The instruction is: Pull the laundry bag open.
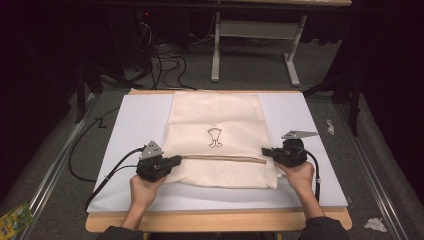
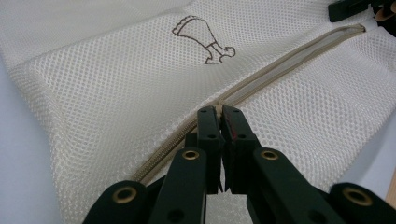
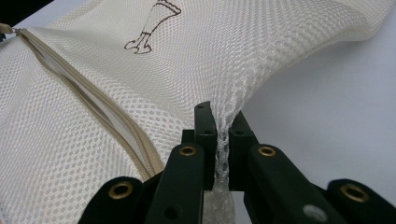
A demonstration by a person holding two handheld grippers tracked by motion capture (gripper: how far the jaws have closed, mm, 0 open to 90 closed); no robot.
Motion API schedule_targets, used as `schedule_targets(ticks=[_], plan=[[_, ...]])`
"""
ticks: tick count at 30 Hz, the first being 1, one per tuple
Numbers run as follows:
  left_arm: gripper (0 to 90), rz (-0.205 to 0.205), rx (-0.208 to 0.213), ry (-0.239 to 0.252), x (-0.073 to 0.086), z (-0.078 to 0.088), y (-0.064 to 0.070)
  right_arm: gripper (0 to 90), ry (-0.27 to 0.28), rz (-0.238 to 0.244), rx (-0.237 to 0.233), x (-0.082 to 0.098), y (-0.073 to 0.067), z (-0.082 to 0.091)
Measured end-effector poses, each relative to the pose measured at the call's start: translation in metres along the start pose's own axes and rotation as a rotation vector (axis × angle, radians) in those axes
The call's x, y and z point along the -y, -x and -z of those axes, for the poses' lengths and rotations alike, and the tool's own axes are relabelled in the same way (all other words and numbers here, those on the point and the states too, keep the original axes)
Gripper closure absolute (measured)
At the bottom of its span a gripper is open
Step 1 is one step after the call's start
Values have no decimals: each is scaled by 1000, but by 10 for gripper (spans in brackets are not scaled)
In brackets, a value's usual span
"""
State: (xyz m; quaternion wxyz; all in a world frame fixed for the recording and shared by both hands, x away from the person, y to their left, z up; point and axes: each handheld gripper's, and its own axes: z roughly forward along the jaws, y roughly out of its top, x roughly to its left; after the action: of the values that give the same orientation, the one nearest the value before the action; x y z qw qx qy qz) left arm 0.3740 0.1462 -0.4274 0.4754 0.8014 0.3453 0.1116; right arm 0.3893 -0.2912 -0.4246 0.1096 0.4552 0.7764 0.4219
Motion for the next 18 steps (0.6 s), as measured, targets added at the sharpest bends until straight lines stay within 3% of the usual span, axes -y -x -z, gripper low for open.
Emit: schedule_targets(ticks=[18], plan=[[870,21,-13,3,7,9,-6,880,9,-5,7,0,3,4]])
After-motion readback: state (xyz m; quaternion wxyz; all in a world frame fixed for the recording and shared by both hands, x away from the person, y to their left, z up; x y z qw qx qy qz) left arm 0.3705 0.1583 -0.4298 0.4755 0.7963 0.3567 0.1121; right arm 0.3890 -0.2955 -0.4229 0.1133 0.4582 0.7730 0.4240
